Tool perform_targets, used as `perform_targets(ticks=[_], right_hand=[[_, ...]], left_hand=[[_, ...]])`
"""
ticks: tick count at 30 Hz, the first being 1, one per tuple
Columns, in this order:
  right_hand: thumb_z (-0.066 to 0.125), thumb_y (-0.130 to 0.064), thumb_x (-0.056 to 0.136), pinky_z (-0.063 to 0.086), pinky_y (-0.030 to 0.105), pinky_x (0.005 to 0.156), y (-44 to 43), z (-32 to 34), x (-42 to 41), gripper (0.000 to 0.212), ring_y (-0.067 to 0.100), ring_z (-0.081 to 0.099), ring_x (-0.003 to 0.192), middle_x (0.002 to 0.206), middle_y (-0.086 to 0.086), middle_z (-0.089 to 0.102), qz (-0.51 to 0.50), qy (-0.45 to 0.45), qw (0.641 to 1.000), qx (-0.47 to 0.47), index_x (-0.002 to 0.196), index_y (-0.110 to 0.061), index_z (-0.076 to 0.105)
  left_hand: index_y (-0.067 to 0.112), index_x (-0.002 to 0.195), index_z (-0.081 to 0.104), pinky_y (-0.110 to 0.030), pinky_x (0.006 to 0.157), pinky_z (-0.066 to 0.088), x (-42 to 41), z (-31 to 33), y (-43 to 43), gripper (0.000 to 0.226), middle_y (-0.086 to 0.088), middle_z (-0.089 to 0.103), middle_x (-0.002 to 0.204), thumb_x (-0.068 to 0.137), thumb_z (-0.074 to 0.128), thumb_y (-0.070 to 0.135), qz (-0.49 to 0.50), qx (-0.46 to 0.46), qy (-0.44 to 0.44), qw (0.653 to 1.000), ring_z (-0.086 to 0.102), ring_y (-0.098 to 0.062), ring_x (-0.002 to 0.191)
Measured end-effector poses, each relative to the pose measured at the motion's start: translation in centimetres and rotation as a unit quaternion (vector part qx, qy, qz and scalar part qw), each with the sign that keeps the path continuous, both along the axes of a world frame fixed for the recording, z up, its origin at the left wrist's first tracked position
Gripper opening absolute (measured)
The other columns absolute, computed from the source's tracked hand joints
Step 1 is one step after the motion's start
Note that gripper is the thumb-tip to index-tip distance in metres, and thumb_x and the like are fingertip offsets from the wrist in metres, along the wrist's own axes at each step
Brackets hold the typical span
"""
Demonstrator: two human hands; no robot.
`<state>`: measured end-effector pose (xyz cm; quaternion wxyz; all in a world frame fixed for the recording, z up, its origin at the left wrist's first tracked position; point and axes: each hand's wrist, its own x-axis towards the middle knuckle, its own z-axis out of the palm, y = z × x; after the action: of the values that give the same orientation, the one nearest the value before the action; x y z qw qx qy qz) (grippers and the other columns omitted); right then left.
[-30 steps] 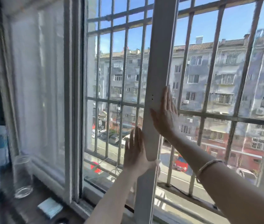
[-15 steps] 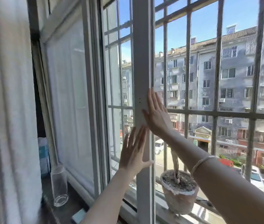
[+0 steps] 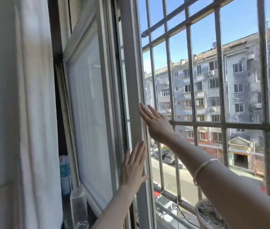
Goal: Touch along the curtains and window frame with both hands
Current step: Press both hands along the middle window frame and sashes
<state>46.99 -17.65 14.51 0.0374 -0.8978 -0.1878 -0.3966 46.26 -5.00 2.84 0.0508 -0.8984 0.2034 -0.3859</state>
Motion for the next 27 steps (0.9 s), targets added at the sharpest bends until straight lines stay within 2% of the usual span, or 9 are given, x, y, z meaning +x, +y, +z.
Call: perform_targets(ticks=[2, 3, 6, 9, 13, 15, 17, 22, 27], right_hand=[[0.024, 0.01, 0.083, -0.003, 0.034, 0.113, 0.8, 0.0, 1.1, 0.08, 0.013, -0.012, 0.142, 0.14, -0.018, -0.026, 0.002, 0.007, 1.0, 0.002, 0.14, -0.028, -0.018], [0.024, 0.009, 0.084, -0.002, 0.035, 0.114, 1.2, -0.1, 1.7, 0.08, 0.013, -0.012, 0.142, 0.14, -0.017, -0.026, 0.004, 0.012, 1.0, 0.004, 0.141, -0.027, -0.017], [0.024, 0.013, 0.081, -0.004, 0.038, 0.115, 2.0, -0.4, 3.2, 0.082, 0.013, -0.014, 0.142, 0.141, -0.015, -0.027, 0.002, 0.029, 1.0, 0.006, 0.135, -0.029, -0.022], [0.024, 0.015, 0.079, -0.002, 0.039, 0.116, 2.1, -0.8, 4.2, 0.085, 0.014, -0.015, 0.142, 0.139, -0.013, -0.028, -0.019, 0.047, 0.999, -0.011, 0.143, -0.025, -0.015], [0.026, 0.016, 0.077, -0.006, 0.035, 0.111, 2.6, -1.3, 5.2, 0.087, 0.014, -0.014, 0.142, 0.138, -0.014, -0.03, -0.025, 0.054, 0.998, -0.008, 0.145, -0.023, -0.012], [0.027, 0.017, 0.076, -0.008, 0.033, 0.109, 3.0, -1.3, 5.5, 0.089, 0.014, -0.014, 0.142, 0.138, -0.015, -0.03, -0.024, 0.055, 0.998, 0.001, 0.145, -0.023, -0.013], [0.028, 0.017, 0.076, -0.007, 0.034, 0.111, 3.1, -1.3, 5.7, 0.09, 0.015, -0.013, 0.143, 0.137, -0.015, -0.031, -0.027, 0.053, 0.998, 0.001, 0.145, -0.022, -0.014], [0.026, 0.015, 0.082, -0.001, 0.041, 0.116, 3.0, -0.9, 5.4, 0.084, 0.017, -0.012, 0.143, 0.14, -0.016, -0.03, -0.048, 0.07, 0.996, -0.027, 0.144, -0.025, -0.015], [0.027, 0.014, 0.082, 0.007, 0.045, 0.116, 3.1, 0.0, 4.0, 0.083, 0.02, -0.009, 0.144, 0.156, -0.01, -0.013, -0.074, 0.086, 0.992, -0.055, 0.146, -0.024, -0.009]], left_hand=[[0.011, 0.139, -0.009, -0.038, 0.103, -0.024, 0.2, 0.6, 0.7, 0.118, -0.003, 0.004, 0.154, 0.064, 0.066, 0.063, 0.018, 0.002, -0.013, 1.0, -0.003, -0.026, 0.137], [0.015, 0.139, -0.01, -0.039, 0.103, -0.025, 0.7, 0.7, 1.0, 0.116, -0.004, 0.003, 0.154, 0.065, 0.066, 0.062, 0.018, 0.01, -0.019, 1.0, -0.005, -0.027, 0.137], [0.018, 0.124, -0.041, -0.036, 0.09, -0.041, 2.7, 0.3, 1.9, 0.109, -0.003, -0.039, 0.139, 0.082, 0.054, 0.051, 0.032, 0.031, 0.014, 0.999, -0.038, -0.029, 0.125], [0.014, 0.119, -0.047, -0.034, 0.086, -0.046, 3.5, 0.6, 2.6, 0.109, -0.003, -0.048, 0.131, 0.085, 0.051, 0.047, 0.053, 0.048, 0.008, 0.997, -0.044, -0.026, 0.121], [0.006, 0.123, -0.042, -0.037, 0.091, -0.043, 4.1, 0.9, 3.2, 0.107, -0.008, -0.048, 0.129, 0.086, 0.05, 0.048, 0.074, 0.087, -0.01, 0.993, -0.043, -0.029, 0.119], [0.001, 0.126, -0.036, -0.048, 0.101, -0.03, 4.3, 0.9, 3.2, 0.107, -0.012, -0.046, 0.13, 0.085, 0.049, 0.05, 0.091, 0.11, -0.028, 0.989, -0.041, -0.031, 0.12], [-0.002, 0.126, -0.034, -0.056, 0.099, -0.021, 4.6, 0.8, 3.2, 0.106, -0.014, -0.046, 0.129, 0.085, 0.048, 0.052, 0.094, 0.116, -0.027, 0.988, -0.042, -0.031, 0.119], [-0.005, 0.127, -0.032, -0.057, 0.101, -0.014, 4.6, 0.8, 3.3, 0.106, -0.018, -0.044, 0.129, 0.085, 0.045, 0.055, 0.106, 0.136, -0.035, 0.984, -0.04, -0.033, 0.119], [-0.002, 0.129, -0.029, -0.055, 0.101, -0.016, 4.4, 1.0, 3.4, 0.098, -0.016, -0.043, 0.129, 0.088, 0.043, 0.05, 0.104, 0.128, -0.019, 0.986, -0.042, -0.034, 0.116]])
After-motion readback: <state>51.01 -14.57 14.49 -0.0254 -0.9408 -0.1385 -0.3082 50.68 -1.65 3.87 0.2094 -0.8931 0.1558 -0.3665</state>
